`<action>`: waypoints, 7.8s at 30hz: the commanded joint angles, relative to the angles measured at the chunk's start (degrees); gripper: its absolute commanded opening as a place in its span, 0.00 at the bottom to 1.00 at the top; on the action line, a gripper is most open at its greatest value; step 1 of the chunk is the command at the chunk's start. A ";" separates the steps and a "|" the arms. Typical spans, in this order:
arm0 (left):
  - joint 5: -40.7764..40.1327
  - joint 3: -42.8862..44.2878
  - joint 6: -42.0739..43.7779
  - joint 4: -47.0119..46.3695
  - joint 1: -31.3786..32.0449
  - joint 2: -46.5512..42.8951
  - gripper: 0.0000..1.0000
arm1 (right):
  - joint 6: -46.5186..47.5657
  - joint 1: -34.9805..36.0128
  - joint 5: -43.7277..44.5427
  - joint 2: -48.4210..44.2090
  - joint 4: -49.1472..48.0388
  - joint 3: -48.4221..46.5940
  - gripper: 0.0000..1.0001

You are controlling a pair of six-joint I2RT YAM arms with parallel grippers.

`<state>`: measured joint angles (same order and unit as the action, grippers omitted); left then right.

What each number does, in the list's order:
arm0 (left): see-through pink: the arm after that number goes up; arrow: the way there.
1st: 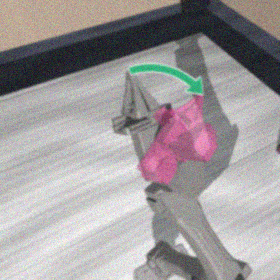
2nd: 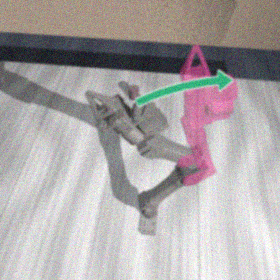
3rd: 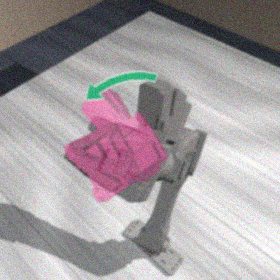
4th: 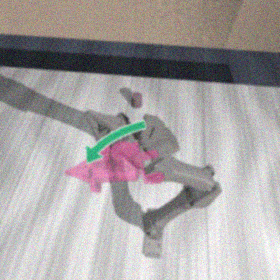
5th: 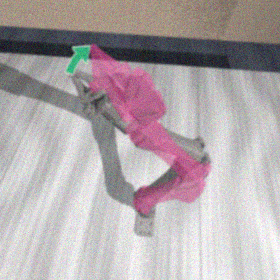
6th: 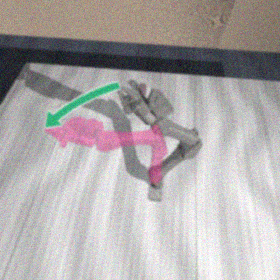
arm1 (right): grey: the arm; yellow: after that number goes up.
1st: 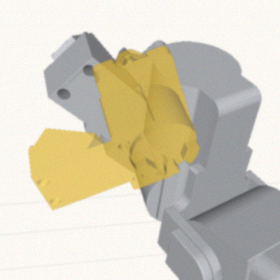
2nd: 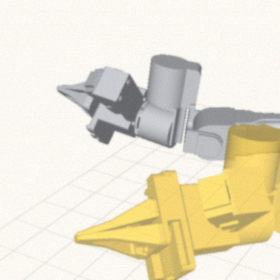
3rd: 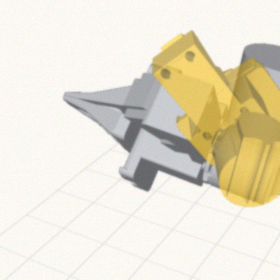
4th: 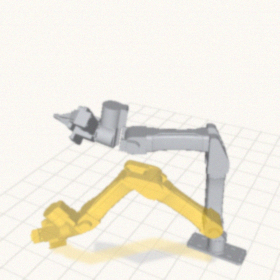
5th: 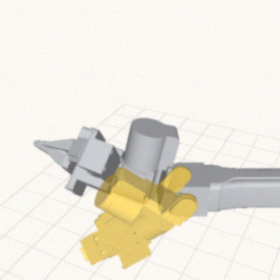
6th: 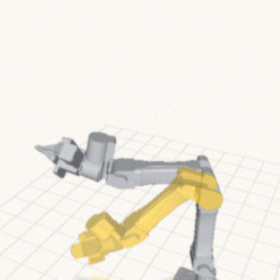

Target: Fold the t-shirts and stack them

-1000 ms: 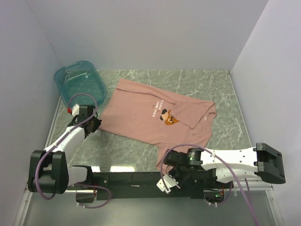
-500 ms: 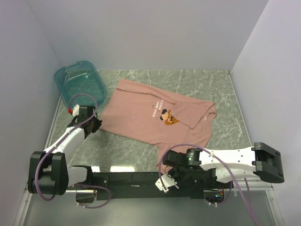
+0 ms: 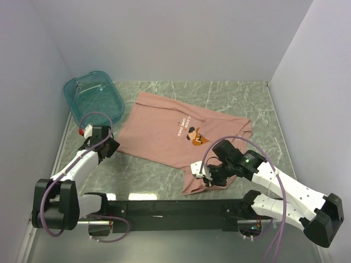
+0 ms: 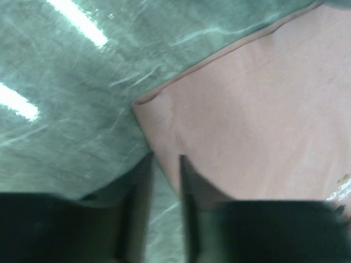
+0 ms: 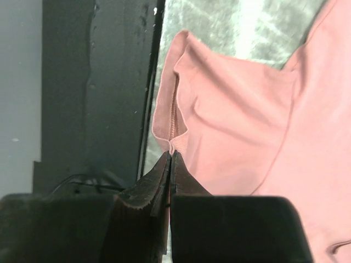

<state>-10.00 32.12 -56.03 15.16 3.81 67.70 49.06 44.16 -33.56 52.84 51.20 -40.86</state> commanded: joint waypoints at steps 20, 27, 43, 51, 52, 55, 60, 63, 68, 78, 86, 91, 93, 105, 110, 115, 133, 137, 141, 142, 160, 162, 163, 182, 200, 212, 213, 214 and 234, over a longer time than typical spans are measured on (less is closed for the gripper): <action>-5.30 5.77 1.10 -1.27 -0.12 10.80 0.00 | -1.16 -10.84 -1.77 -2.74 3.64 -2.11 0.00; -2.48 5.50 0.83 0.57 -0.21 3.66 0.00 | -3.87 -20.86 3.50 -3.80 0.13 -2.65 0.00; 0.60 14.45 3.65 1.19 -0.12 8.06 0.00 | -10.91 -36.16 11.76 -5.82 -12.79 -5.98 0.00; 1.39 19.03 4.44 1.54 -0.12 11.22 0.00 | -14.07 -37.04 14.84 -5.29 -16.30 -6.78 0.00; 1.30 19.99 4.53 1.63 -0.12 12.09 0.00 | -14.16 -37.13 15.19 -5.20 -16.66 -6.78 0.00; 1.04 21.84 4.88 1.72 -0.12 14.03 0.00 | -14.69 -37.57 16.77 -5.12 -17.97 -6.25 0.00; 0.95 25.27 6.02 2.16 -0.12 18.25 0.00 | -15.66 -38.10 19.23 -4.68 -20.61 -5.11 0.00; 1.38 27.64 6.63 1.98 -0.12 20.88 0.00 | -15.92 -38.36 20.02 -4.24 -22.10 -4.84 0.00; 2.62 32.56 8.12 2.33 -0.12 26.59 0.00 | -17.24 -38.63 20.11 -1.69 -24.21 -5.28 0.00; 3.14 42.14 9.71 4.61 0.23 36.62 0.00 | -17.94 -39.24 20.82 4.64 -27.99 -7.91 0.00; 3.06 45.22 10.24 5.23 0.76 40.05 0.00 | -18.29 -40.64 21.08 7.45 -29.49 -9.59 0.00; 2.97 46.80 10.50 5.67 1.28 41.45 0.00 | -18.56 -41.35 21.17 8.94 -30.11 -10.03 0.00; 2.79 47.51 10.68 5.85 1.63 42.16 0.00 | -18.73 -41.70 21.17 9.30 -30.28 -10.29 0.00; 0.51 51.99 10.68 7.52 2.43 44.45 0.00 | -19.53 -43.19 21.26 13.69 -31.51 -13.19 0.00; 0.07 53.57 10.94 8.13 2.43 45.85 0.00 | -19.35 -43.72 21.26 15.89 -31.69 -14.16 0.00; 0.16 56.38 11.73 9.45 2.43 48.66 0.00 | -19.52 -43.90 21.43 18.26 -32.13 -15.65 0.00; -2.21 59.99 11.91 12.09 2.43 52.00 0.00 | -19.26 -46.01 20.73 24.33 -31.86 -19.78 0.00; -2.31 60.52 12.00 12.53 2.43 52.44 0.01 | -19.18 -46.10 20.55 25.12 -31.78 -20.22 0.00; -1.34 61.22 12.26 12.44 2.43 52.53 0.03 | -19.09 -46.10 20.03 26.08 -31.78 -20.57 0.00; -0.99 61.22 12.35 12.27 2.43 52.45 0.04 | -19.00 -46.10 20.11 26.35 -31.69 -20.66 0.00; 8.24 57.35 15.69 0.93 2.51 39.35 0.50 | -18.65 -46.10 20.99 31.09 -31.69 -23.21 0.00; 8.94 56.48 15.43 -0.04 2.51 37.34 0.50 | -18.73 -46.10 21.25 31.79 -31.86 -23.56 0.00; 9.21 55.95 15.34 -0.48 2.51 36.46 0.50 | -18.91 -46.18 21.43 32.06 -31.95 -23.74 0.00; 10.52 31.45 17.71 -5.05 -5.38 8.07 0.88 | -20.05 -46.10 22.57 39.26 -32.30 -29.27 0.00; 14.39 12.37 16.04 0.13 -6.89 -14.95 0.86 | -28.73 -46.09 27.23 55.41 -33.80 -39.90 0.29; 13.94 8.84 14.46 5.59 -6.89 -25.24 0.91 | -1.70 -46.98 -3.24 54.48 -8.39 -47.82 0.41; 14.39 8.23 13.59 5.15 -6.89 -25.51 0.90 | 2.40 -46.63 -4.83 54.39 -5.00 -48.43 0.41; 14.92 6.92 13.14 4.80 -6.89 -25.69 0.90 | 5.06 -46.45 -5.28 54.30 -3.06 -48.17 0.41; 18.61 2.07 9.71 1.81 -6.89 -26.92 0.89 | 6.76 -40.03 3.06 56.67 -5.49 -44.22 0.39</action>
<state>7.22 34.59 -45.17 19.57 -2.94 41.93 57.98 4.25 -32.10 108.86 47.90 -83.57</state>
